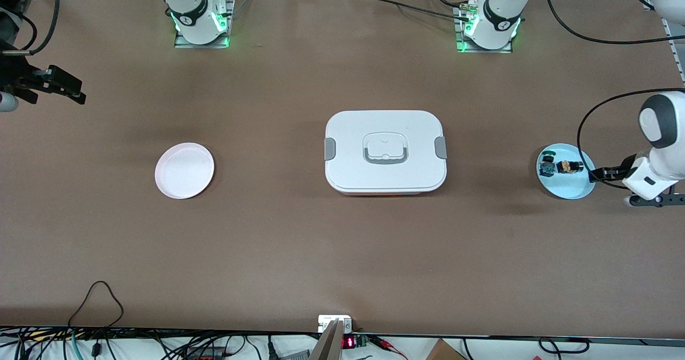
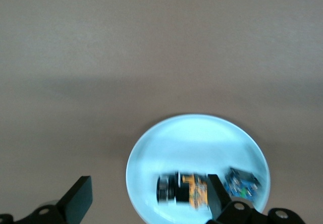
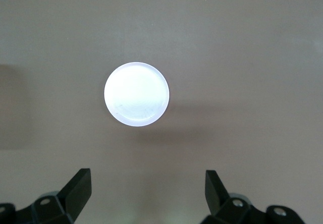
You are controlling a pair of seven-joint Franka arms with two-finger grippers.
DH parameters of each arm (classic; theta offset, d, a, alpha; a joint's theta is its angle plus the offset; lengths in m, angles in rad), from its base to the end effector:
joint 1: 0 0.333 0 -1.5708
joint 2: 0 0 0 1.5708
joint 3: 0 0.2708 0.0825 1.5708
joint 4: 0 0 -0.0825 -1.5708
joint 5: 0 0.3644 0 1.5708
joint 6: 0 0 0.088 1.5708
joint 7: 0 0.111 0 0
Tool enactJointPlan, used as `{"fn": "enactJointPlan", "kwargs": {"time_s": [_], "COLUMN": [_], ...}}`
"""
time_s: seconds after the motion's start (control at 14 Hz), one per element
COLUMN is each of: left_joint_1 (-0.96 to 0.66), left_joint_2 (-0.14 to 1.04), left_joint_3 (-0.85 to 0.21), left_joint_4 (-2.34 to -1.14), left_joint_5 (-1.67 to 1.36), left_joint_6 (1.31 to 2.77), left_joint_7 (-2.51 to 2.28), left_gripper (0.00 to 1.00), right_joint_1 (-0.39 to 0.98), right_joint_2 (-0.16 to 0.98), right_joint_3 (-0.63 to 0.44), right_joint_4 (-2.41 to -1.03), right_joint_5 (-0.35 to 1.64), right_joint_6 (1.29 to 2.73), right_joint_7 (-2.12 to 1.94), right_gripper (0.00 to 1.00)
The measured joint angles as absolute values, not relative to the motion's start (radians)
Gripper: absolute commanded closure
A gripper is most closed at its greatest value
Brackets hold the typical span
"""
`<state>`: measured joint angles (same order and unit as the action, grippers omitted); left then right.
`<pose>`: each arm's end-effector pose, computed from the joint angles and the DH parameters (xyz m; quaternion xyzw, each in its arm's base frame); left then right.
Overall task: Transfer orange switch to right arm and place
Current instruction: 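Close the left gripper on the orange switch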
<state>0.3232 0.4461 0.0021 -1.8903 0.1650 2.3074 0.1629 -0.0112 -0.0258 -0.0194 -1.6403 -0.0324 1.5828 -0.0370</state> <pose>0.5636 0.1941 0.2354 -0.9977 -0.0247 0.0287 0.0554 0.5272 -0.0198 0.5587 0.9997 0.0037 -0.0164 0.0154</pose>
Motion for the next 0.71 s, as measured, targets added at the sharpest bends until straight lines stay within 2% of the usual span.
{"fn": "enactJointPlan", "kwargs": {"time_s": [0.21,0.71], "left_joint_1": [0.345,0.348], "left_joint_2": [0.456,0.457], "left_joint_3": [0.0,-0.008], "left_joint_4": [-1.993,-2.051], "left_joint_5": [0.152,0.096], "left_joint_6": [2.437,2.444], "left_joint_7": [0.161,0.162], "left_gripper": [0.0,0.0], "right_joint_1": [-0.011,-0.011], "right_joint_2": [-0.026,-0.026], "right_joint_3": [-0.02,-0.023], "right_joint_4": [-1.64,-1.64], "right_joint_5": [-0.032,-0.032], "right_joint_6": [1.583,1.583], "right_joint_7": [-0.035,-0.034], "right_gripper": [0.0,0.0]}}
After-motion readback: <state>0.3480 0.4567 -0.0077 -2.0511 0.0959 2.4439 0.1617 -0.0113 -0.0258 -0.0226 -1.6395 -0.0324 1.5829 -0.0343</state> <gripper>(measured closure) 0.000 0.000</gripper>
